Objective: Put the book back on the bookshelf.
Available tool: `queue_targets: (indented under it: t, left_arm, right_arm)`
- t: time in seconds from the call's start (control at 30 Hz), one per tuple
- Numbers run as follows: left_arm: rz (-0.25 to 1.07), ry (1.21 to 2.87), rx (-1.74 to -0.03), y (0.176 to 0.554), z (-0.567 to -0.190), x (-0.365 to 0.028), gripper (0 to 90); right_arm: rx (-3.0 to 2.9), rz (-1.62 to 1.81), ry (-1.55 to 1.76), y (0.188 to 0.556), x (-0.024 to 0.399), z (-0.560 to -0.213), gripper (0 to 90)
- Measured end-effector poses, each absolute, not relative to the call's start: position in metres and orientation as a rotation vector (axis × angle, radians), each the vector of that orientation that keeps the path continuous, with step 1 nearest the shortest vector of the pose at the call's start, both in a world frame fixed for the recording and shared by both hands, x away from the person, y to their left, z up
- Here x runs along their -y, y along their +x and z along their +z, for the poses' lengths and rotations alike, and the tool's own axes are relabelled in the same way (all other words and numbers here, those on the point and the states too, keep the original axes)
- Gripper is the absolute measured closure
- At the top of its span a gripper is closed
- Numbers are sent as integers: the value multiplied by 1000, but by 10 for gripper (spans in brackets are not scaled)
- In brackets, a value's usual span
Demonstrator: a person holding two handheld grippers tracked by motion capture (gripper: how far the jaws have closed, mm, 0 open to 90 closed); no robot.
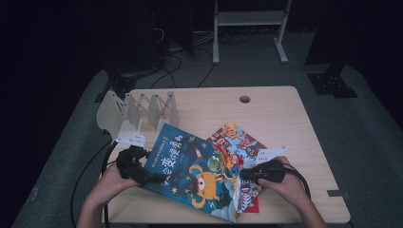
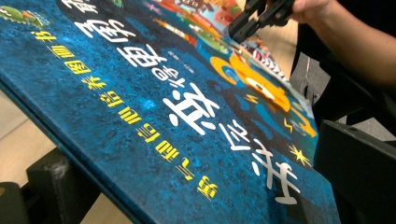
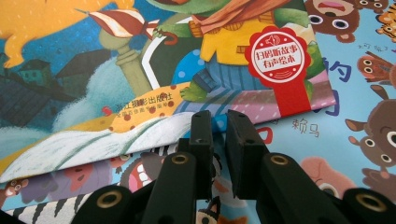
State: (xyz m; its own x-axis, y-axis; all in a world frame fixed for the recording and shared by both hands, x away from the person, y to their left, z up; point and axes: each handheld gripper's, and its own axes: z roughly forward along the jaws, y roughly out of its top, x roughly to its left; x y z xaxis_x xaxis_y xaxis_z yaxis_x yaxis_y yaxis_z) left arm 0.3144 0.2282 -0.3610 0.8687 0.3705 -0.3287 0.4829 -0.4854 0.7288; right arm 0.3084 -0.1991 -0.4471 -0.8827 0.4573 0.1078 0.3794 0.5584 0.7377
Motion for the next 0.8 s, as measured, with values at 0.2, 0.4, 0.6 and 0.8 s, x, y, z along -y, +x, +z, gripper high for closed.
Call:
queue_targets:
  t: [0.2, 0.4, 0.6, 0.8]
  left_arm:
    - [-142, 2134, -613, 321, -350, -223, 0]
    - [-157, 2140, -618, 334, -339, -219, 0]
    - [-188, 2125, -620, 345, -333, -221, 43]
    - [-220, 2108, -619, 352, -330, -227, 109]
  right_arm:
    - [-2684, 1237, 721, 308, 198, -447, 802]
    - [-2694, 1250, 710, 307, 195, -448, 802]
    - [-2700, 1254, 699, 305, 192, -448, 801]
    - [-2707, 1261, 682, 304, 189, -448, 797]
